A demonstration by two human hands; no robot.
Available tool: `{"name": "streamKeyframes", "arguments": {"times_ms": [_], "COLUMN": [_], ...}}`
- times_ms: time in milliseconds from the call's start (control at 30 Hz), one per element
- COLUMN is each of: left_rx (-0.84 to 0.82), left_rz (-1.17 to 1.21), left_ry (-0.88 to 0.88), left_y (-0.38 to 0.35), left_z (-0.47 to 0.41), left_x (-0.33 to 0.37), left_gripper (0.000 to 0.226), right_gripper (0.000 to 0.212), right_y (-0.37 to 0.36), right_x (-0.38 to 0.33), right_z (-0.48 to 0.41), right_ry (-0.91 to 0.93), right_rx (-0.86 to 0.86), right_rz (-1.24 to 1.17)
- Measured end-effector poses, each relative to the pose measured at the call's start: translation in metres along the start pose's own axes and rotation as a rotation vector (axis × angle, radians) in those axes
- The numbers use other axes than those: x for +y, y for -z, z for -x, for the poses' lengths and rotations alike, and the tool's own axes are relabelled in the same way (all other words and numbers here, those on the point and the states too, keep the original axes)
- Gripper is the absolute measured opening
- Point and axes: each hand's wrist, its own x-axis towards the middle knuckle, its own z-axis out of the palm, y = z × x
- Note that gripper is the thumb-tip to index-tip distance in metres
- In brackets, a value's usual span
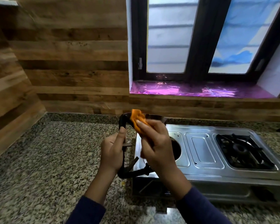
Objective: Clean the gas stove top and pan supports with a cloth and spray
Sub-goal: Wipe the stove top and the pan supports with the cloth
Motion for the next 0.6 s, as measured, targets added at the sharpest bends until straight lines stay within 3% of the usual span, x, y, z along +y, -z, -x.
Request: {"name": "streamKeyframes", "arguments": {"times_ms": [100, 233, 300, 433, 600], "left_rx": [0.1, 0.241, 0.311, 0.395, 0.4], "left_rz": [-0.011, 0.053, 0.122, 0.282, 0.335], "left_ry": [-0.008, -0.01, -0.007, 0.079, 0.141], "left_y": [0.002, 0.0, -0.009, -0.039, -0.059], "left_z": [-0.002, -0.012, -0.01, 0.008, 0.02], "left_x": [-0.001, 0.004, 0.005, 0.0, -0.004], "left_gripper": [0.072, 0.053, 0.054, 0.049, 0.046], "right_gripper": [0.041, 0.038, 0.027, 0.049, 0.042], "right_y": [0.007, 0.019, 0.018, 0.005, 0.027], "right_x": [0.008, 0.012, 0.015, 0.015, 0.01], "right_z": [0.035, 0.05, 0.047, 0.027, -0.002], "right_ry": [-0.228, -0.889, -1.075, -1.102, -0.87], "right_rx": [0.072, 0.51, 0.524, 0.491, 0.461], "right_rz": [-0.117, -0.753, -0.931, -1.068, -1.038]}}
